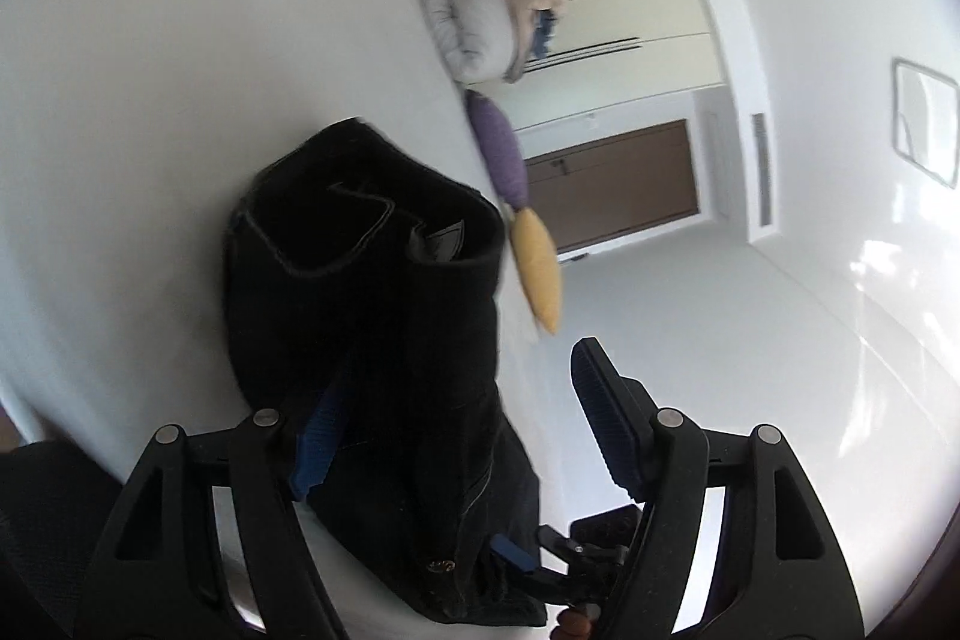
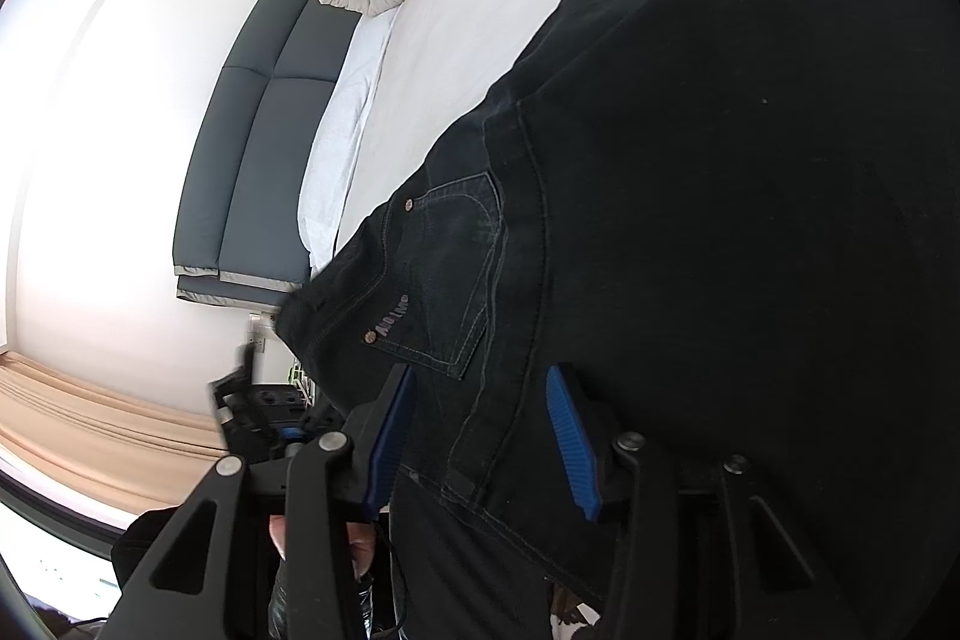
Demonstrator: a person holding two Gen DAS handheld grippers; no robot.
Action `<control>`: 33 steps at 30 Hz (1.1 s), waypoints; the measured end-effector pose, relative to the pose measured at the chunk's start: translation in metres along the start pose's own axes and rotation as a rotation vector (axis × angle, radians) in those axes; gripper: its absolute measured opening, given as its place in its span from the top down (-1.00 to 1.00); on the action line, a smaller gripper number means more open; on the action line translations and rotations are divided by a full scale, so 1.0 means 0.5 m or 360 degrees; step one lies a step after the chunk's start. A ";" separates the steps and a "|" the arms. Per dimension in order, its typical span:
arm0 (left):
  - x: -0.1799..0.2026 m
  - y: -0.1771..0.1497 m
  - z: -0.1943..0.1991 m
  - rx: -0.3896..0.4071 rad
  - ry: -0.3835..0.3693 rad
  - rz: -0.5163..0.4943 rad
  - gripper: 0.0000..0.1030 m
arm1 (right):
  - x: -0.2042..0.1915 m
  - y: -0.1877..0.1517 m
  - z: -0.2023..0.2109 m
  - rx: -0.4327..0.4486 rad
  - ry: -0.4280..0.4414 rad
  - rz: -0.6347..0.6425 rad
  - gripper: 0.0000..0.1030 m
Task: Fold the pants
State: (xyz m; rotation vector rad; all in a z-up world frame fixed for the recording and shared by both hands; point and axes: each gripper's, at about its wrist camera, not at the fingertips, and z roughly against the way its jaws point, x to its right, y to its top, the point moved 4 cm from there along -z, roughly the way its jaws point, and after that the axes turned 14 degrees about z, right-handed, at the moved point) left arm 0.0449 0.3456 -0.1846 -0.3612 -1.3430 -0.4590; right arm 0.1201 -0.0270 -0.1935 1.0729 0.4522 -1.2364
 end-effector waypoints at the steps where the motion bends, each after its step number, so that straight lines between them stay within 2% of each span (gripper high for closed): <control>1: -0.018 0.000 0.003 0.0007 0.0022 0.0048 -0.34 | 0.000 0.001 0.001 0.0001 0.0002 -0.0001 0.07; 3: -0.037 -0.006 0.016 0.0033 0.0041 0.0104 -0.34 | 0.003 0.000 0.001 0.0000 -0.0001 -0.0005 0.10; 6: -0.058 -0.016 0.036 0.0008 0.0082 0.0073 -0.34 | 0.004 0.001 -0.001 0.0000 -0.0006 -0.0006 0.11; 8: -0.075 -0.035 0.036 0.0023 0.0196 0.0079 -0.37 | 0.002 0.001 -0.003 -0.0002 -0.0011 0.0000 0.11; 10: -0.094 -0.060 0.037 0.0022 0.0223 0.0149 -0.37 | -0.001 0.002 -0.004 -0.0006 -0.0017 0.0007 0.11; 13: -0.094 -0.099 0.042 0.0014 0.0365 0.0092 -0.37 | -0.002 0.003 -0.005 -0.0007 -0.0015 0.0005 0.11; 17: -0.115 -0.122 0.051 -0.0028 0.0409 0.0127 -0.37 | -0.004 0.004 -0.009 -0.0004 -0.0015 0.0003 0.11; 19: -0.129 -0.111 0.055 -0.0038 0.0322 0.0210 -0.37 | -0.003 0.004 -0.008 -0.0005 -0.0014 0.0008 0.11; 23: -0.170 -0.071 0.079 -0.0040 -0.0027 0.0447 -0.39 | -0.001 0.005 -0.009 -0.0003 -0.0008 0.0005 0.11; 26: -0.195 -0.057 0.098 -0.0067 -0.0182 0.0482 -0.37 | -0.002 0.004 -0.010 -0.0006 -0.0009 0.0010 0.11; 30: -0.202 -0.031 0.114 -0.0017 -0.0296 0.0485 -0.36 | -0.002 0.006 -0.012 -0.0009 -0.0006 0.0010 0.11; 33: -0.214 -0.007 0.121 0.0024 -0.0220 0.0440 -0.31 | -0.008 0.012 -0.017 -0.0019 -0.0002 0.0018 0.11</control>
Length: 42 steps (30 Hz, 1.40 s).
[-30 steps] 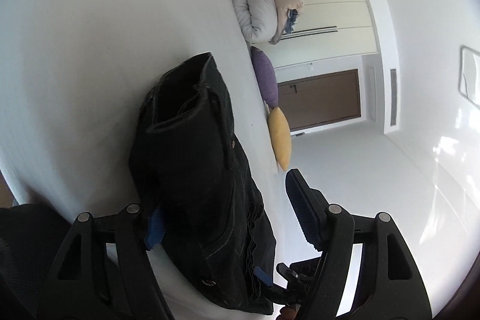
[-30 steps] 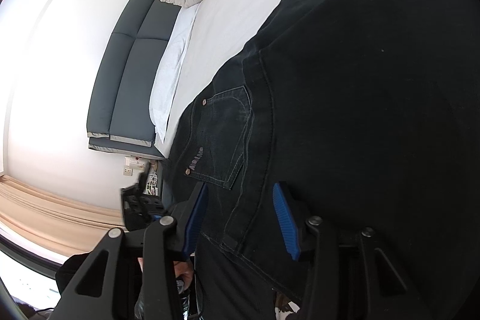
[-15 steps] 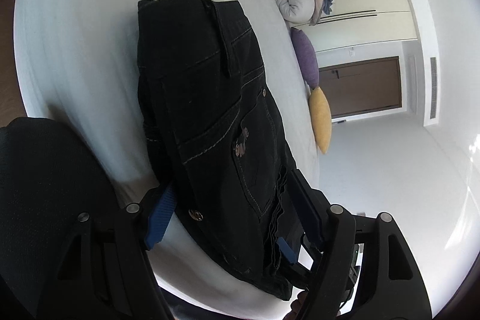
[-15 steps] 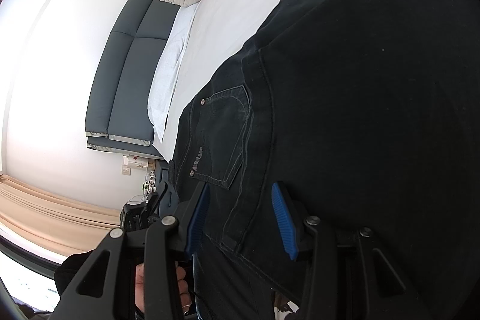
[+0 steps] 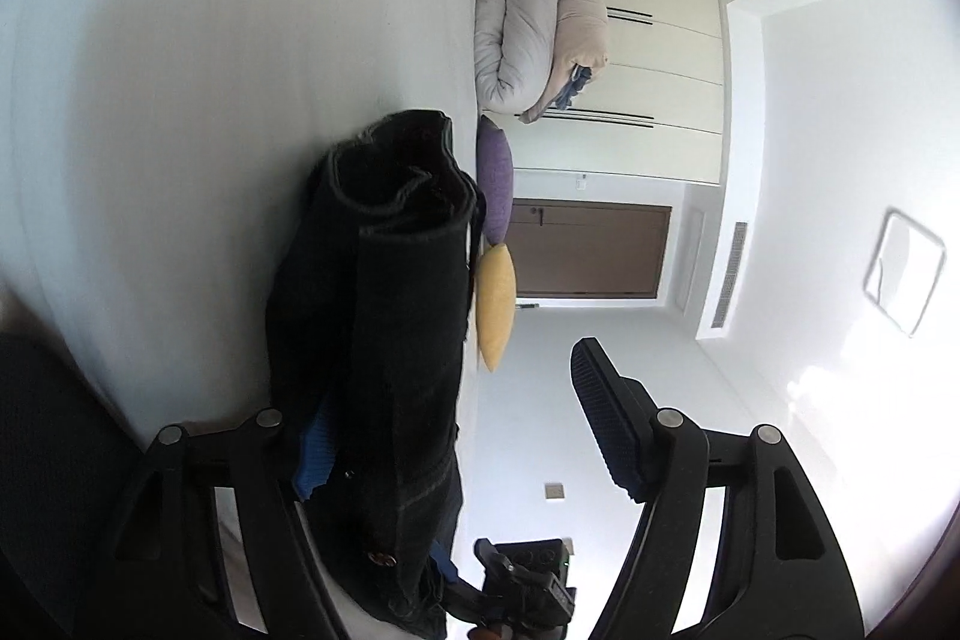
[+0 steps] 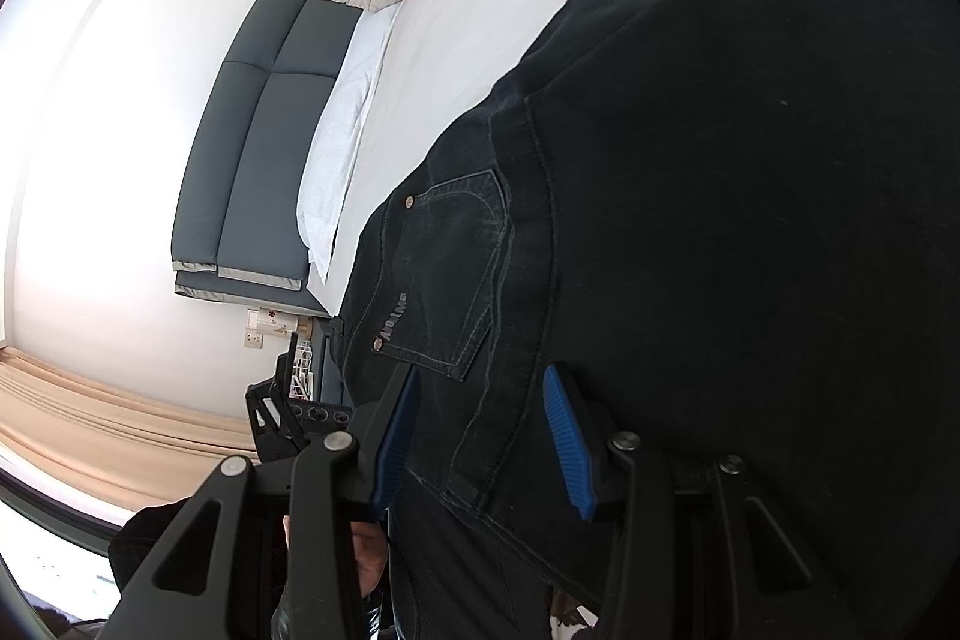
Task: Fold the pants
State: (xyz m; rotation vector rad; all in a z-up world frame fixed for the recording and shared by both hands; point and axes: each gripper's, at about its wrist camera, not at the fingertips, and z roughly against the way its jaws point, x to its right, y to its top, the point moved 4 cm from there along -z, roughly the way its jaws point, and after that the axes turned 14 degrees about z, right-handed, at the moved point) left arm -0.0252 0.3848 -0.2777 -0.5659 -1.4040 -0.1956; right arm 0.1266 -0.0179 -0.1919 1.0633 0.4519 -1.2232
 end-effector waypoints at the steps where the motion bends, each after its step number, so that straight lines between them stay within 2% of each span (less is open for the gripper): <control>1: 0.008 0.000 -0.009 -0.0005 0.0050 -0.0009 -0.22 | -0.004 0.005 -0.003 0.0000 0.0004 0.0004 0.11; 2: 0.005 0.006 -0.005 -0.0007 0.0124 -0.0019 -0.11 | -0.011 0.012 -0.008 -0.0003 0.0009 0.0014 0.11; 4: -0.003 0.004 0.005 0.0018 0.0283 -0.0040 0.23 | -0.028 0.026 -0.018 -0.0011 0.0020 0.0050 0.11; 9: 0.004 -0.012 0.033 0.0066 0.0435 -0.0138 0.52 | -0.060 0.063 -0.054 -0.0051 -0.0003 0.0125 0.11; 13: 0.036 -0.061 0.052 0.0099 0.0513 -0.0386 0.74 | -0.059 0.077 -0.087 -0.0105 -0.0059 0.0131 0.12; 16: 0.060 -0.107 0.053 0.0118 0.0559 -0.0526 0.83 | -0.057 0.087 -0.106 -0.0127 -0.0069 0.0122 0.17; 20: 0.073 -0.150 0.053 0.0119 0.0576 -0.0593 0.90 | -0.053 0.099 -0.128 -0.0152 -0.0089 0.0117 0.22; 22: 0.073 -0.167 0.051 0.0124 0.0592 -0.0607 0.90 | -0.048 0.102 -0.141 -0.0176 -0.0118 0.0112 0.23; 23: 0.088 -0.158 0.020 0.0121 0.0602 -0.0595 0.90 | -0.045 0.102 -0.147 -0.0187 -0.0128 0.0107 0.23; 26: 0.090 -0.147 0.002 0.0126 0.0673 -0.0544 0.90 | -0.044 0.097 -0.159 -0.0201 -0.0112 0.0094 0.23; 29: 0.101 -0.150 0.018 0.0115 0.0661 -0.0428 0.72 | -0.036 0.096 -0.156 -0.0188 -0.0080 0.0077 0.24; 30: 0.107 -0.150 0.031 0.0137 0.0643 -0.0414 0.47 | -0.032 0.095 -0.153 -0.0187 -0.0073 0.0074 0.24; 31: 0.111 -0.150 0.044 0.0162 0.0618 -0.0411 -0.03 | -0.030 0.094 -0.151 -0.0186 -0.0069 0.0070 0.24; 33: 0.111 -0.144 0.086 0.0239 0.0556 -0.0346 -0.63 | -0.028 0.091 -0.150 -0.0184 -0.0063 0.0070 0.25; 35: 0.102 -0.128 0.118 0.0300 0.0462 -0.0238 -0.64 | -0.028 0.089 -0.149 -0.0179 -0.0059 0.0067 0.25; 39: 0.062 -0.103 0.125 0.0234 0.0420 -0.0077 -0.64 | -0.037 0.087 -0.153 -0.0179 -0.0068 0.0073 0.24; 42: 0.056 -0.095 0.125 0.0241 0.0389 -0.0095 -0.64 | -0.039 0.089 -0.156 -0.0185 -0.0074 0.0080 0.24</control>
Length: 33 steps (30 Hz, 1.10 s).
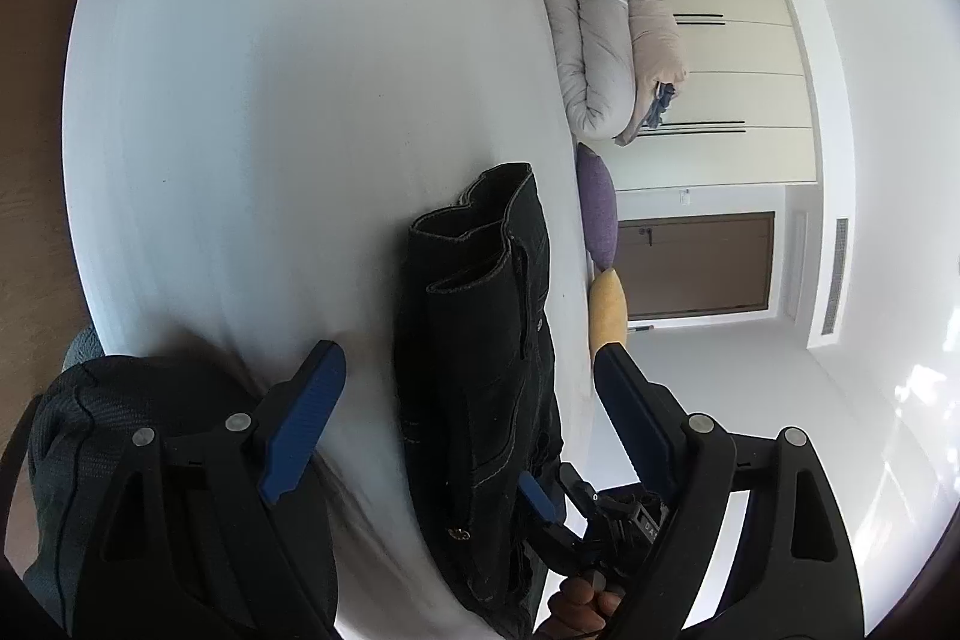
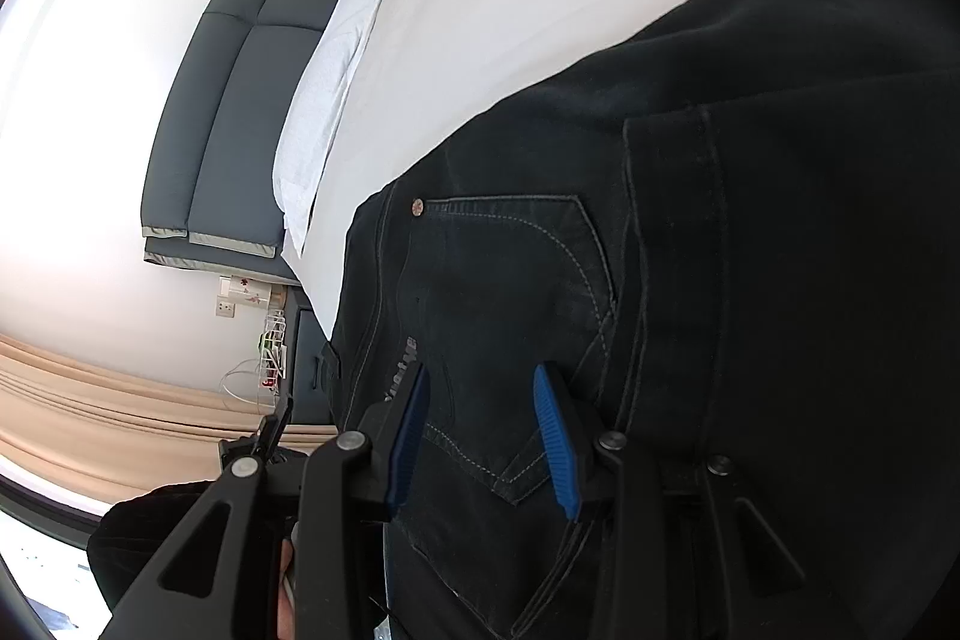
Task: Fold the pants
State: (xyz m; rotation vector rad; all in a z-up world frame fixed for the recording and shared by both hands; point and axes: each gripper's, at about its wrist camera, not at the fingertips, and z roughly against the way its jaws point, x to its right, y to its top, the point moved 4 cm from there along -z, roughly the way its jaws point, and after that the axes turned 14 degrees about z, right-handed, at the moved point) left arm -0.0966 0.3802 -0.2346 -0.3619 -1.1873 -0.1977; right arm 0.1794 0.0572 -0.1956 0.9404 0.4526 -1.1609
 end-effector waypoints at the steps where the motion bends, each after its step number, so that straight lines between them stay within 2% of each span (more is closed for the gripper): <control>1: -0.002 0.003 -0.001 -0.0006 -0.0032 0.0005 -0.64 | 0.000 0.000 -0.001 -0.0001 -0.0002 0.0003 0.24; 4: -0.011 0.005 -0.004 -0.0054 -0.0082 0.0007 -0.62 | -0.004 -0.001 -0.003 -0.0005 -0.0006 0.0004 0.24; 7: -0.025 0.016 -0.035 -0.0144 -0.0032 -0.0088 -0.62 | -0.006 0.000 -0.007 -0.0008 -0.0005 0.0005 0.24; 9: -0.030 0.021 -0.034 -0.0146 -0.0070 -0.0027 -0.62 | -0.010 0.001 -0.009 -0.0009 -0.0004 0.0011 0.24; 12: -0.020 0.029 -0.057 -0.0203 -0.0071 -0.0027 -0.62 | -0.008 0.001 -0.012 -0.0012 0.0003 0.0013 0.24; 16: -0.032 0.050 -0.070 -0.0265 -0.0238 0.0190 -0.58 | -0.009 0.002 -0.015 -0.0010 0.0010 0.0011 0.24; 17: -0.035 0.054 -0.074 -0.0262 -0.0248 0.0225 -0.49 | -0.010 0.002 -0.015 -0.0012 0.0010 0.0013 0.24; 18: -0.036 0.054 -0.079 -0.0253 -0.0218 0.0223 -0.22 | -0.011 0.003 -0.015 -0.0011 0.0013 0.0014 0.24; 19: -0.035 0.051 -0.081 -0.0245 -0.0169 0.0181 0.15 | -0.014 0.005 -0.015 -0.0009 0.0017 0.0014 0.24; 21: -0.025 0.035 -0.084 -0.0250 -0.0078 0.0081 0.48 | -0.014 0.009 -0.013 0.0005 0.0022 0.0006 0.24; 27: 0.050 -0.009 -0.070 -0.0151 0.0057 -0.0287 0.62 | 0.000 0.021 0.004 0.0012 -0.0027 -0.0035 0.26; 32: 0.083 -0.038 -0.080 -0.0085 0.0134 -0.0400 0.66 | 0.022 0.033 0.022 0.0026 -0.0097 -0.0042 0.37; 33: 0.085 -0.043 -0.077 -0.0075 0.0148 -0.0420 0.67 | 0.033 0.033 0.025 0.0023 -0.0127 -0.0059 0.56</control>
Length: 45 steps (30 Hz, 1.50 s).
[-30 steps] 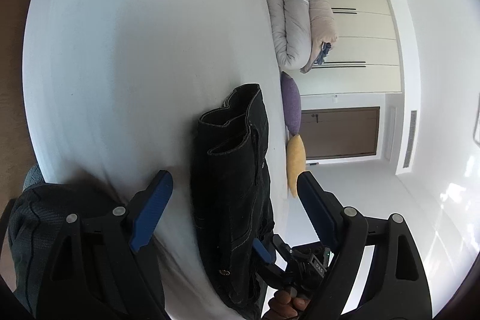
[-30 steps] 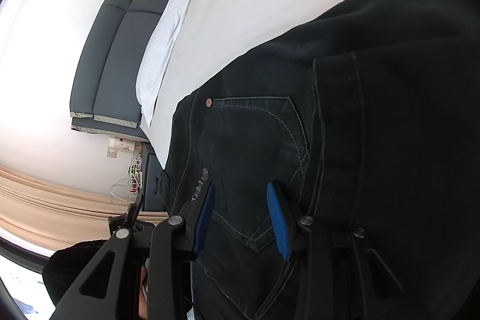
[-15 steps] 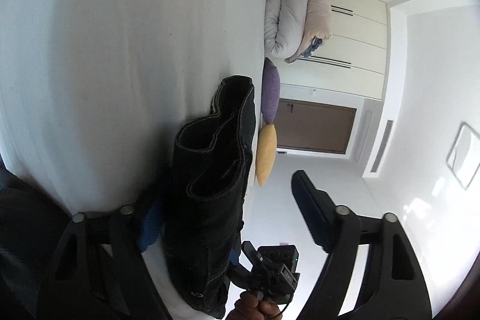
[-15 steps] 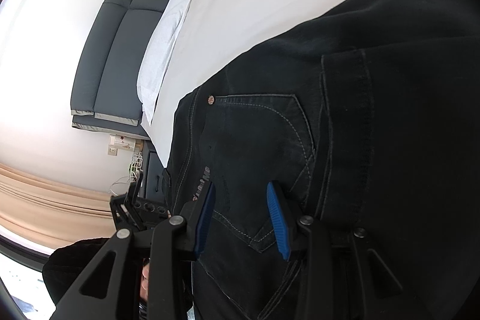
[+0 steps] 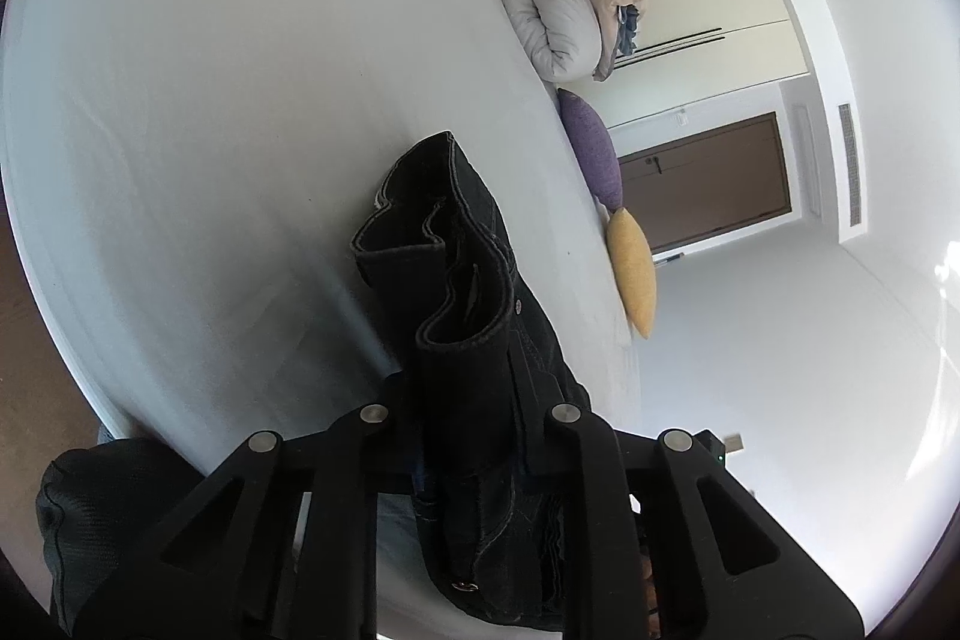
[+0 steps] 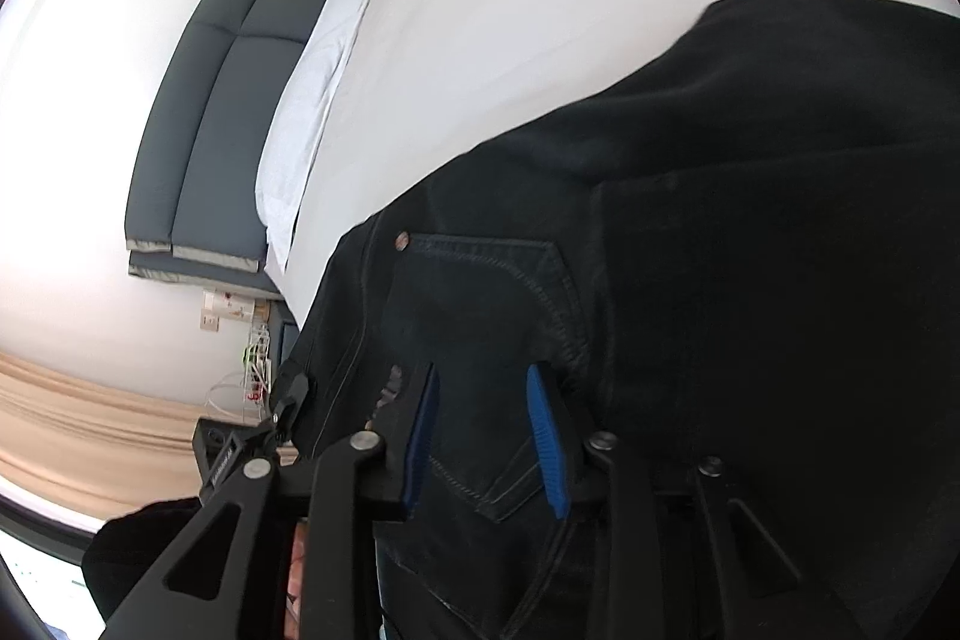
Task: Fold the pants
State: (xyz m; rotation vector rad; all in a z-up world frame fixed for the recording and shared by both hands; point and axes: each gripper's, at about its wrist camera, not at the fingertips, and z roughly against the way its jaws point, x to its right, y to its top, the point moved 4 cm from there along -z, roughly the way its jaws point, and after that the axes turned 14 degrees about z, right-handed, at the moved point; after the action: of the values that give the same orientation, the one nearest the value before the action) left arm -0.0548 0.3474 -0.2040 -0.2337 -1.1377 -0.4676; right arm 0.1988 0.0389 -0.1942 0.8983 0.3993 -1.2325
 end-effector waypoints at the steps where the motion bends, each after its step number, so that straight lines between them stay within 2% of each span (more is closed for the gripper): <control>1: 0.003 -0.004 0.005 0.0007 0.0008 -0.0010 0.68 | 0.015 0.001 0.001 0.0000 -0.0014 -0.0039 0.68; 2: 0.007 -0.007 0.006 0.0013 0.0015 -0.0017 0.68 | 0.027 0.000 0.002 -0.0005 -0.0033 -0.0066 0.94; 3: 0.011 -0.009 0.008 0.0020 0.0026 -0.0032 0.69 | 0.040 -0.003 0.001 -0.0018 -0.0064 -0.0088 1.00; 6: 0.034 -0.023 0.015 0.0047 0.0058 -0.0132 0.70 | 0.055 -0.007 -0.005 -0.0020 -0.0058 -0.0098 1.00; 9: 0.082 -0.042 0.009 0.0069 0.0081 -0.0254 0.70 | 0.056 -0.005 -0.010 -0.0026 -0.0093 -0.0057 1.00; 12: 0.144 -0.067 0.000 0.0082 0.0100 -0.0406 0.70 | 0.066 -0.008 -0.014 -0.0007 -0.0069 -0.0063 1.00; 17: 0.262 -0.141 -0.028 0.0069 0.0122 -0.0721 0.70 | 0.069 -0.014 -0.013 0.0042 -0.0065 -0.0002 1.00; 20: 0.330 -0.202 -0.062 0.0026 0.0135 -0.0923 0.70 | 0.060 -0.010 0.017 0.0103 0.0016 0.0003 0.98; 22: 0.365 -0.248 -0.091 -0.0007 0.0154 -0.1052 0.70 | 0.061 -0.005 0.067 0.0203 0.0118 -0.0074 0.34; 23: 0.377 -0.276 -0.104 -0.0031 0.0165 -0.1119 0.70 | 0.059 0.000 0.101 0.0290 0.0191 -0.0104 -0.32; 24: 0.383 -0.304 -0.116 -0.0057 0.0171 -0.1172 0.70 | 0.057 0.006 0.140 0.0382 0.0254 -0.0118 -0.71; 26: 0.399 -0.367 -0.152 -0.0119 0.0200 -0.1311 0.70 | 0.050 0.020 0.207 0.0483 0.0371 -0.0082 -0.81; 28: 0.401 -0.433 -0.187 -0.0173 0.0242 -0.1475 0.70 | 0.049 0.028 0.243 0.0457 0.0450 -0.0054 -0.87; 29: 0.405 -0.471 -0.211 -0.0206 0.0270 -0.1571 0.70 | 0.052 0.028 0.251 0.0431 0.0437 -0.0043 -0.88; 32: 0.391 -0.548 -0.254 -0.0300 0.0339 -0.1729 0.70 | 0.064 0.016 0.264 0.0357 0.0324 0.0028 -0.89; 35: 0.377 -0.612 -0.294 -0.0357 0.0431 -0.1911 0.70 | 0.087 -0.005 0.269 0.0309 0.0240 0.0023 -0.89; 37: 0.372 -0.643 -0.314 -0.0364 0.0473 -0.2004 0.70 | 0.099 -0.017 0.272 0.0287 0.0134 0.0043 -0.87; 38: 0.373 -0.661 -0.320 -0.0368 0.0491 -0.2044 0.70 | 0.106 -0.020 0.274 0.0270 0.0063 0.0056 -0.76; 39: 0.371 -0.675 -0.327 -0.0371 0.0509 -0.2082 0.70 | 0.114 -0.025 0.274 0.0247 0.0000 0.0059 -0.50; 40: 0.370 -0.689 -0.334 -0.0374 0.0521 -0.2114 0.70 | 0.123 -0.029 0.272 0.0217 -0.0030 0.0047 -0.36; 42: 0.353 -0.710 -0.343 -0.0388 0.0525 -0.2162 0.70 | 0.138 -0.033 0.275 0.0200 -0.0057 0.0012 0.25; 45: 0.342 -0.743 -0.360 -0.0427 0.0515 -0.2224 0.70 | 0.159 -0.032 0.283 0.0208 -0.0135 0.0011 0.63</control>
State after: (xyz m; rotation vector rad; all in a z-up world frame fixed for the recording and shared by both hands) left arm -0.0257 -0.0943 -0.1429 0.4568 -0.7644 -1.8192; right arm 0.1817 -0.1214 -0.1695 0.9542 0.2499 -1.2967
